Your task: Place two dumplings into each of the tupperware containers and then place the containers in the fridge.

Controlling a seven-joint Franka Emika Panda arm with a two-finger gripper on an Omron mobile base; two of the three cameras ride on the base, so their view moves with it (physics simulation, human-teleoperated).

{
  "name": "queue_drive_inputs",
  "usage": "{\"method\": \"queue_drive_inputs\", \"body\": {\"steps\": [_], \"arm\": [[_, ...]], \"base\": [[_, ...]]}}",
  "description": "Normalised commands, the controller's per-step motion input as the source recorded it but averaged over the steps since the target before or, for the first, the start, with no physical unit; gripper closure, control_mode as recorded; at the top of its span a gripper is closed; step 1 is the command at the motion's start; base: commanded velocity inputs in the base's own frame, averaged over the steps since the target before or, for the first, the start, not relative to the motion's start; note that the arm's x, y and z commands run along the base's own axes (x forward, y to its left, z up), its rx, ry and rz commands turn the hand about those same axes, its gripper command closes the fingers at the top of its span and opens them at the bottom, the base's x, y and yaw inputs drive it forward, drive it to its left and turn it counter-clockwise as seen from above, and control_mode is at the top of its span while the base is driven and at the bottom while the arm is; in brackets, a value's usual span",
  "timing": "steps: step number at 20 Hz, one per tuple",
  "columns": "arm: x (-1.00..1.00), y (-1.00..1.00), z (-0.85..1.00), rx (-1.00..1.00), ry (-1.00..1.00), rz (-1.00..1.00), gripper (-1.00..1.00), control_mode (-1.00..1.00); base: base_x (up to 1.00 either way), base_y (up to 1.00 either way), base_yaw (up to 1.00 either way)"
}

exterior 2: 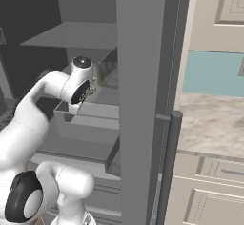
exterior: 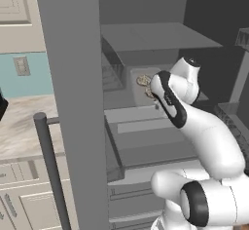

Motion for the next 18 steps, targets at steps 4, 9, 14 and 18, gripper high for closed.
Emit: {"method": "queue_drive_inputs", "body": {"steps": [4, 9, 14, 18], "arm": [[1.0, 0.0, -0.05, 0.01, 0.0, 0.0, 1.0, -1.0], [0.91, 0.0, -0.16, 0.0, -0.03, 0.0, 1.0, -1.0], [0.3, 0.0, -0.45, 0.0, -0.22, 0.0, 1.0, -1.0], [0.29, 0.01, -0.3, 0.0, -0.04, 0.0, 1.0, -1.0]], "base": [[0.0, 0.0, 0.0], [0.0, 0.0, 0.0], [0.0, 0.0, 0.0], [0.0, 0.0, 0.0]]}}
